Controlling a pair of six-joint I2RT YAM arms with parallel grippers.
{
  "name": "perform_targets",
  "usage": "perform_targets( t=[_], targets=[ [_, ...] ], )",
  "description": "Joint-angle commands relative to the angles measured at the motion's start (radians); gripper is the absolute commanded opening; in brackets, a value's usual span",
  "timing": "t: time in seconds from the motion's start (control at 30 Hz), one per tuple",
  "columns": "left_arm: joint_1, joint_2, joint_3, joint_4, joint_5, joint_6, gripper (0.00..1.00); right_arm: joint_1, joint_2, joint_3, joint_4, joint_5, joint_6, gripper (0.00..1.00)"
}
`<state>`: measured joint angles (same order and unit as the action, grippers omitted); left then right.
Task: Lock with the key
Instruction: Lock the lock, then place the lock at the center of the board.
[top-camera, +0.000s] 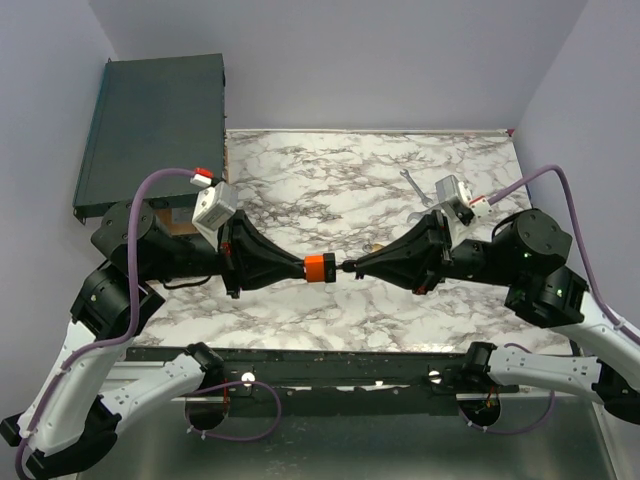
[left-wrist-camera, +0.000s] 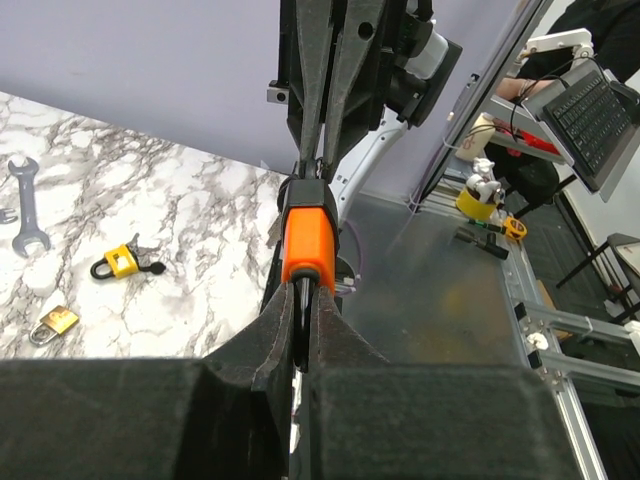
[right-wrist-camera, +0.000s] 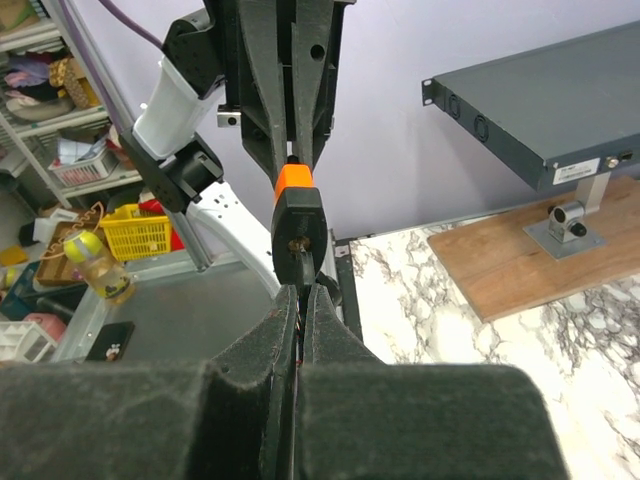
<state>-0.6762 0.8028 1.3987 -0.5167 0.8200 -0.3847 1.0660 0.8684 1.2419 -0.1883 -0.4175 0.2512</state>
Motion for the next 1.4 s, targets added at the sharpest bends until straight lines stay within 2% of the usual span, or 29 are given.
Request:
perform_targets(
  t=[0.0,0.27,0.5,0.57,0.77,1.03,1.17,1.27,1.37],
  targets=[
    [0.017,-0.016,0.042,0.029,-0.012,0.024,0.00,0.005,-0.050,0.004,-0.052,0.014,-0.019,0.01],
    [0.030,-0.020,0.039,0.021,0.011,0.035,0.00,0.005,-0.073,-0.007,-0.068,0.036,-0.025,0.01],
    [0.057,-0.027,0.009,0.017,-0.021,0.040,0.00,0.005,-0.077,-0.028,-0.086,0.141,-0.031,0.01],
    [0.067,-0.025,-0.004,0.015,-0.064,0.033,0.00,0.005,-0.067,-0.035,-0.089,0.190,-0.028,0.01],
    [0.070,0.026,-0.053,-0.011,-0.338,-0.035,0.00,0.005,-0.022,-0.063,-0.091,0.408,0.009,0.01],
    [0.054,0.090,-0.293,0.174,-0.564,-0.139,0.00,0.003,0.125,-0.073,-0.083,0.710,0.037,0.01],
    [0.038,0.139,-0.445,0.328,-0.654,-0.258,0.00,-0.018,0.203,-0.058,-0.091,0.793,0.083,0.01],
    [0.028,0.192,-0.527,0.425,-0.718,-0.328,0.00,-0.084,0.253,-0.064,-0.091,0.741,0.127,0.01],
    [0.028,0.275,-0.578,0.531,-0.726,-0.377,0.00,-0.174,0.285,-0.099,-0.053,0.643,0.166,0.01]
  ],
)
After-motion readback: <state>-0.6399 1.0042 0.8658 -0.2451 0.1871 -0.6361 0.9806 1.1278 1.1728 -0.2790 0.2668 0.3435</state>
